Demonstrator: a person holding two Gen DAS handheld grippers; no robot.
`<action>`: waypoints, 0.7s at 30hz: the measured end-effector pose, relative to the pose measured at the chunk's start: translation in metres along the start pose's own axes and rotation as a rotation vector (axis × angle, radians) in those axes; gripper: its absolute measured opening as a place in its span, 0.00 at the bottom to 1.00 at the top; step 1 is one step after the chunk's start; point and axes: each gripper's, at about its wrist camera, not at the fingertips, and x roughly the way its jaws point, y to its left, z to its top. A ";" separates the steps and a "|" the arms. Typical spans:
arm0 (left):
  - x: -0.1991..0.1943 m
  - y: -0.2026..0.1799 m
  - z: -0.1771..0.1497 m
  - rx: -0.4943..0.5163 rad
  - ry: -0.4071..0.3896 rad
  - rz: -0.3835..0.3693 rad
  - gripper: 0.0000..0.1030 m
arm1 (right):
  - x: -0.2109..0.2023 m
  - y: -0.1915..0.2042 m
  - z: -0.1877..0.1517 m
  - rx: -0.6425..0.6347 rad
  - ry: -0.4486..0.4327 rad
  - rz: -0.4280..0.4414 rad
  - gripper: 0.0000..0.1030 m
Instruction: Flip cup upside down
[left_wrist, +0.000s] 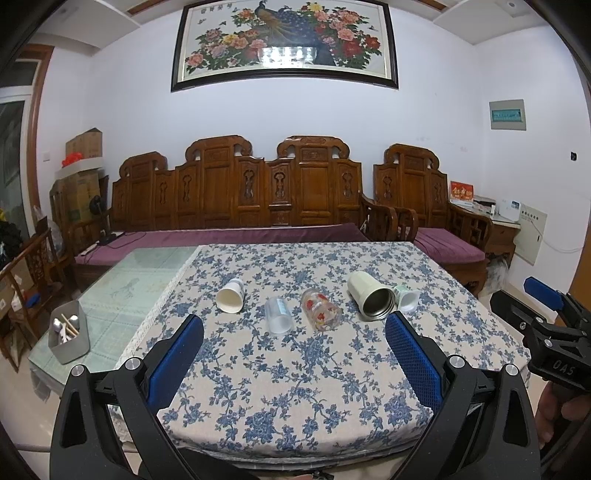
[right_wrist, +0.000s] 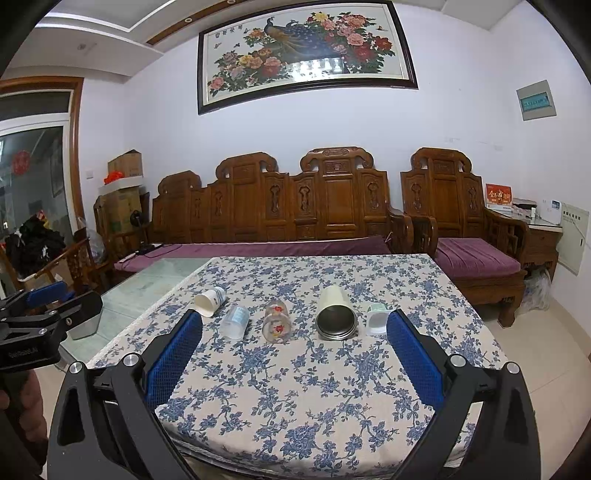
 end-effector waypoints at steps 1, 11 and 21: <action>-0.001 0.000 0.000 0.001 0.000 0.000 0.92 | 0.000 -0.001 -0.001 0.000 0.001 0.001 0.98; -0.001 -0.002 -0.002 0.001 0.002 0.001 0.92 | -0.002 0.001 0.001 0.001 0.000 0.002 0.98; 0.001 -0.003 -0.003 0.004 0.011 0.003 0.92 | -0.006 0.008 0.007 0.003 0.006 0.005 0.98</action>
